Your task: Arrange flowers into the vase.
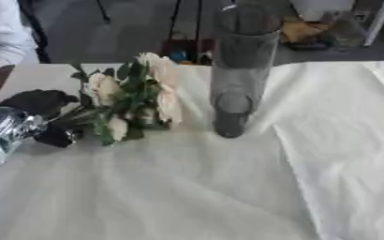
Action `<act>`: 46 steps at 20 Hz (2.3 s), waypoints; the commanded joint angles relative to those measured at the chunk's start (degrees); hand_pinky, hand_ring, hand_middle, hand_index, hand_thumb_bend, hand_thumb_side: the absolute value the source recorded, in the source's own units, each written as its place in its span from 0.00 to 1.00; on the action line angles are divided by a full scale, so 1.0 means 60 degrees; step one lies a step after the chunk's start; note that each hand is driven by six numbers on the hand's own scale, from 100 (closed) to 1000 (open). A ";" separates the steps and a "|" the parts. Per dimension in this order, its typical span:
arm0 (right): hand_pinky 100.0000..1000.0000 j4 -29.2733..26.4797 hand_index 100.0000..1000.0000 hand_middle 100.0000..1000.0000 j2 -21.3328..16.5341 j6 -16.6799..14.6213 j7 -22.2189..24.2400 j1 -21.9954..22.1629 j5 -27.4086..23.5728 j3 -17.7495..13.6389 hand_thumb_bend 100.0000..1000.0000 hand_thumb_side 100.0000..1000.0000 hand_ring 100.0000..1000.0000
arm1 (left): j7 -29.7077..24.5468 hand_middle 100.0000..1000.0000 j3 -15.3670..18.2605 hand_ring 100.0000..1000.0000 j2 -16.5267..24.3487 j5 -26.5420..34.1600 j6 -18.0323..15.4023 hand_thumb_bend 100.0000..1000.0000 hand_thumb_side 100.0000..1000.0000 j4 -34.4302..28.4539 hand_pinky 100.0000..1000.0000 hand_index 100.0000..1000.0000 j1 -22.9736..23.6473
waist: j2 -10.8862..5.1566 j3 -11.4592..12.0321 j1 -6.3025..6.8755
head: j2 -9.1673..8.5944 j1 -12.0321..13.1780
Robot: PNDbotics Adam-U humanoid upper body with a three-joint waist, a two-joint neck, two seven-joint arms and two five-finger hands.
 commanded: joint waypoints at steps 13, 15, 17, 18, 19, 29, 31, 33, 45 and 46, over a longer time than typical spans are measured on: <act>0.82 -0.0154 0.89 0.66 -0.0097 -0.0034 0.0062 -0.0118 -0.0071 -0.0017 0.00 1.00 0.81 | -0.0471 0.78 0.0173 0.72 -0.0002 0.0193 -0.0048 0.12 0.52 0.0245 0.48 0.91 -0.0292 | -0.0158 -0.0080 0.0039 | -0.0175 0.0081; 0.83 -0.0154 0.89 0.66 -0.0097 -0.0040 0.0068 -0.0119 -0.0071 -0.0018 0.00 1.00 0.81 | -0.0471 0.78 0.0171 0.70 -0.0015 0.0229 -0.0031 0.11 0.52 0.0258 0.45 0.90 -0.0301 | -0.0152 -0.0098 0.0040 | -0.0181 0.0087; 0.83 -0.0154 0.89 0.66 -0.0095 -0.0037 0.0070 -0.0117 -0.0072 -0.0020 0.00 1.00 0.81 | -0.0466 0.77 0.0162 0.68 -0.0032 0.0268 -0.0011 0.11 0.52 0.0278 0.44 0.89 -0.0301 | -0.0147 -0.0113 0.0042 | -0.0191 0.0095; 0.83 -0.0154 0.89 0.66 -0.0093 -0.0036 0.0071 -0.0118 -0.0071 -0.0020 0.00 1.00 0.81 | -0.0470 0.75 0.0155 0.65 -0.0041 0.0285 -0.0005 0.11 0.51 0.0288 0.42 0.88 -0.0302 | -0.0146 -0.0116 0.0043 | -0.0193 0.0096; 0.83 -0.0154 0.89 0.66 -0.0092 -0.0033 0.0073 -0.0119 -0.0071 -0.0020 0.00 1.00 0.81 | -0.0479 0.73 0.0148 0.62 -0.0053 0.0307 0.0001 0.10 0.51 0.0299 0.39 0.86 -0.0304 | -0.0146 -0.0117 0.0044 | -0.0193 0.0095; 0.84 -0.0154 0.89 0.66 -0.0070 0.0011 0.0133 -0.0112 -0.0065 -0.0003 0.00 1.00 0.81 | -0.0526 0.54 0.0097 0.39 -0.0101 0.0340 0.0104 0.07 0.49 0.0313 0.25 0.72 -0.0362 | -0.0149 -0.0089 0.0033 | -0.0197 0.0095; 0.84 -0.0154 0.89 0.66 -0.0068 0.0018 0.0141 -0.0107 -0.0068 -0.0003 0.00 1.00 0.81 | -0.0571 0.54 0.0091 0.39 -0.0103 0.0340 0.0112 0.01 0.44 0.0302 0.24 0.72 -0.0380 | -0.0156 -0.0080 0.0031 | -0.0183 0.0094; 0.84 -0.0154 0.89 0.66 -0.0066 0.0021 0.0140 -0.0104 -0.0073 -0.0009 0.00 1.00 0.81 | -0.0598 0.52 0.0091 0.36 -0.0104 0.0316 0.0143 0.00 0.42 0.0297 0.21 0.71 -0.0392 | -0.0161 -0.0078 0.0029 | -0.0187 0.0094; 0.84 -0.0154 0.89 0.66 -0.0045 0.0030 0.0131 -0.0105 -0.0064 -0.0035 0.00 1.00 0.81 | -0.0665 0.42 0.0075 0.24 -0.0183 0.0289 0.0279 0.00 0.32 0.0352 0.00 0.62 -0.0416 | -0.0133 -0.0093 0.0005 | -0.0242 0.0099; 0.84 -0.0154 0.89 0.66 -0.0043 0.0029 0.0130 -0.0105 -0.0062 -0.0038 0.00 1.00 0.81 | -0.0661 0.39 0.0078 0.21 -0.0188 0.0303 0.0297 0.00 0.33 0.0364 0.00 0.60 -0.0417 | -0.0129 -0.0098 0.0003 | -0.0249 0.0102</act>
